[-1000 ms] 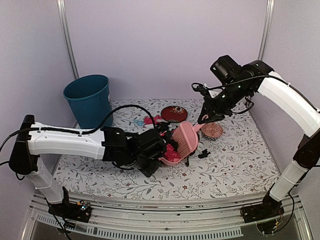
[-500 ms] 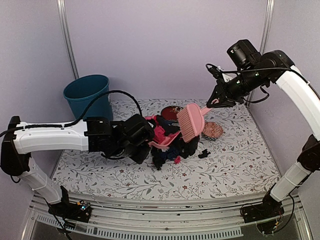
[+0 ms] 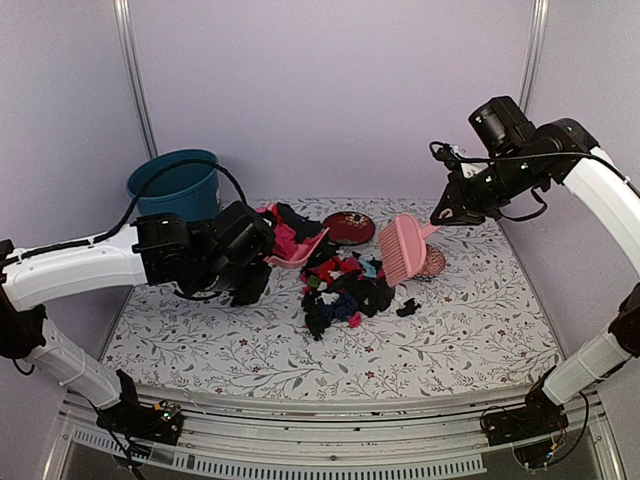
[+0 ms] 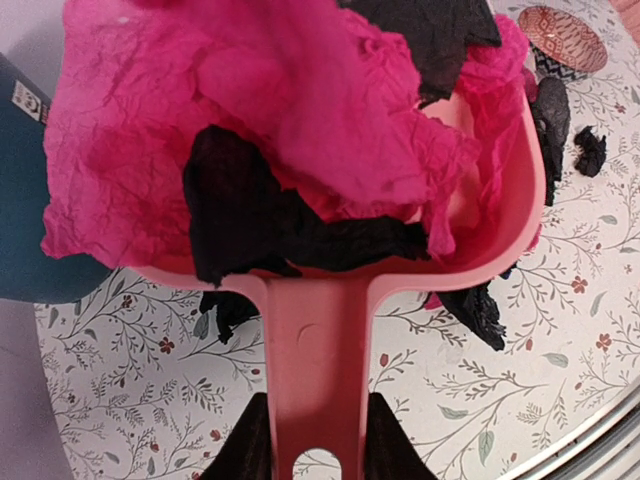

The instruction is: Sweep away the paper scraps from the table

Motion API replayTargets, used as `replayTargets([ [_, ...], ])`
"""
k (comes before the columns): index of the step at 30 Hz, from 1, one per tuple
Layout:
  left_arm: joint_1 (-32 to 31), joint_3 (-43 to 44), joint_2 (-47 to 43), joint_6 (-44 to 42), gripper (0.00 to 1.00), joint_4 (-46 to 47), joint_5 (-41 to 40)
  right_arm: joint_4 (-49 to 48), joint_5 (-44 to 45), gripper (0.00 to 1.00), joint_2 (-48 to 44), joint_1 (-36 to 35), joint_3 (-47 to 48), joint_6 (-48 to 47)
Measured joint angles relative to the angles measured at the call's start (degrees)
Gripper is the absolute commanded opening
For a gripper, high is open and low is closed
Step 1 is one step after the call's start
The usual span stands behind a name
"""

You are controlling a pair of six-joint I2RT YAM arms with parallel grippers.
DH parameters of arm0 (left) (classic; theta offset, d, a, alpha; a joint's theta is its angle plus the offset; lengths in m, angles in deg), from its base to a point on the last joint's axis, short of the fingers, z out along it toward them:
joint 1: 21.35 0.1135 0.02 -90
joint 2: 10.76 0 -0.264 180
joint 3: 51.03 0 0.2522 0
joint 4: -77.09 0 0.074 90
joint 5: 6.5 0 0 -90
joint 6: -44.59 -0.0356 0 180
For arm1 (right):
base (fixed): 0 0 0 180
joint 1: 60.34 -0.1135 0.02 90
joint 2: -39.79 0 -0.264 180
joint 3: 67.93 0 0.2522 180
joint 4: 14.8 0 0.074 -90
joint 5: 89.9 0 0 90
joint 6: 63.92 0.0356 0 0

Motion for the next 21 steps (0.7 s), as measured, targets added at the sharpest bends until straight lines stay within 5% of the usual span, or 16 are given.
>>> replayTargets([
  [21, 17.2, 5.0, -7.6, -1.7, 0.18, -4.8, 0.7, -4.9, 0.4, 0.02, -0.9, 0.1, -11.3, -2.1],
])
